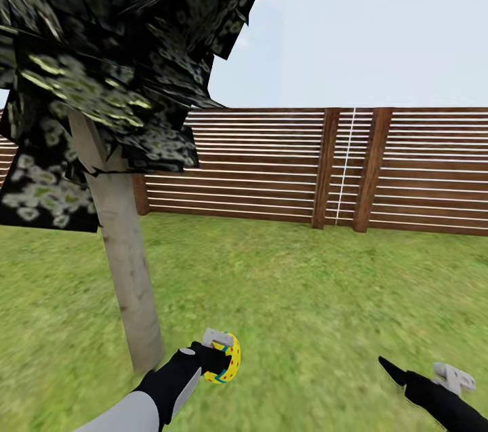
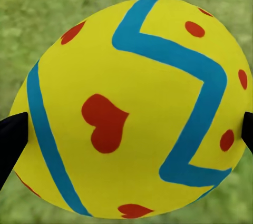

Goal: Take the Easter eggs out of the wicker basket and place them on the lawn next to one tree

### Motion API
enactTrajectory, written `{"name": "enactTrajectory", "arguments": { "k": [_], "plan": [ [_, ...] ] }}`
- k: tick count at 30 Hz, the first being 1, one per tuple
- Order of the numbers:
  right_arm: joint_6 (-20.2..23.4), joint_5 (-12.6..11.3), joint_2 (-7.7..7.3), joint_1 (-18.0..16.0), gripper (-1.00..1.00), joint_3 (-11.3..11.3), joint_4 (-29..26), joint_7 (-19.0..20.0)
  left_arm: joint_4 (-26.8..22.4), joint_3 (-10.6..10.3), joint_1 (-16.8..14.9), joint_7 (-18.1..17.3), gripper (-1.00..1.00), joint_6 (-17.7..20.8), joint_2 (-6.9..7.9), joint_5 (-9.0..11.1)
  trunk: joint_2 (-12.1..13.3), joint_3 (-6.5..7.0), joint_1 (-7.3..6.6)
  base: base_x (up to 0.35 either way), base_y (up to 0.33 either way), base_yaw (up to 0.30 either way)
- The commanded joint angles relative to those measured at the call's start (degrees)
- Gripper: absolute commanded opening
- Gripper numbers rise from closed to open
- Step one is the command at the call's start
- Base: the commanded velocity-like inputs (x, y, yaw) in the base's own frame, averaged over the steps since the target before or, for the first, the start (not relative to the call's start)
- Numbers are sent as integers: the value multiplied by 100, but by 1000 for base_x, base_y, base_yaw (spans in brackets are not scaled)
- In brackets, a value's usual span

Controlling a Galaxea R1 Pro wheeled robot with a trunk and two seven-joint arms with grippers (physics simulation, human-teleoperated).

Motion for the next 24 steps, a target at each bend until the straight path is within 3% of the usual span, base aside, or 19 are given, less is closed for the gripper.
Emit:
{"name": "enactTrajectory", "arguments": {
  "k": [1,20,24],
  "plan": [
    [80,-38,-2,-11,100,-3,-99,11,-11,-14,-2,-8,-100,32,1,-6,-45,-24,23,0,0,0],
    [149,13,-4,-26,100,12,-337,57,-12,-14,-2,5,-100,77,1,-7,-807,-365,440,0,0,0],
    [332,5,-12,-37,100,2,-335,56,-12,-14,-2,12,-100,106,5,-7,-967,-437,528,0,0,0]
  ]
}}
